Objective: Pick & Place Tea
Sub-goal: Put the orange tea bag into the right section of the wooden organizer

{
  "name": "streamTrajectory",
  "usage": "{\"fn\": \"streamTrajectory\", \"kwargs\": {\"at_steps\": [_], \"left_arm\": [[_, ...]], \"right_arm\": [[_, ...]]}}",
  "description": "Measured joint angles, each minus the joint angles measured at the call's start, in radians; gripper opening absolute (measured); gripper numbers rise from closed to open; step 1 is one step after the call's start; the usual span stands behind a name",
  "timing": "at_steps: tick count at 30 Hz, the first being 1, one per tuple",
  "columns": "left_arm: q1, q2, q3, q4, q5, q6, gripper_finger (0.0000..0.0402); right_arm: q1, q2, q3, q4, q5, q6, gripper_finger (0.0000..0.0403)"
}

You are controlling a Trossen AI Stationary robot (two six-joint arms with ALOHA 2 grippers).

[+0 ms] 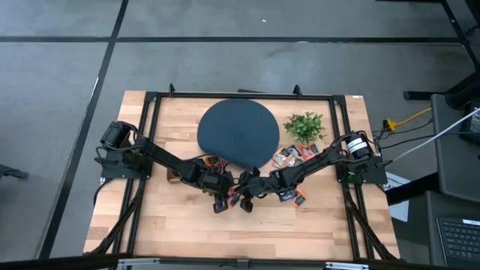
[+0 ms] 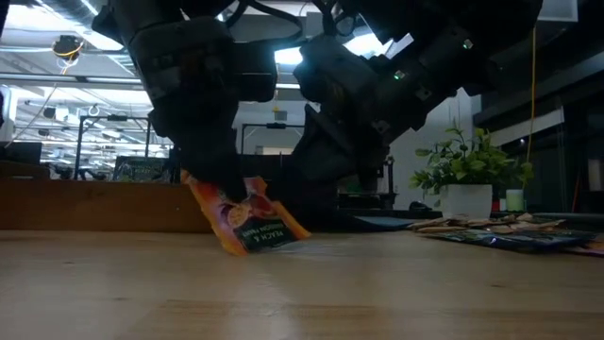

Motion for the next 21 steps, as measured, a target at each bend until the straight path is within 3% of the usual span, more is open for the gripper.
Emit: {"fn": "streamTrajectory", "kwargs": {"at_steps": [6, 16, 21], "left_arm": [[-0.006, 0.0, 0.0, -0.004, 0.002, 0.027, 0.0016], [-0.013, 0.0, 0.001, 0.009, -0.014, 0.072, 0.0008], [-0.014, -0.021, -0.072, 0.213, -0.005, 0.086, 0.0008]], "right_arm": [[0.001, 0.0, 0.0, -0.001, -0.04, -0.017, 0.0021], [0.034, -0.081, 0.0, -0.156, -0.036, -0.025, 0.0054], [0.076, -0.141, 0.0, -0.217, 0.044, -0.051, 0.0068]]}}
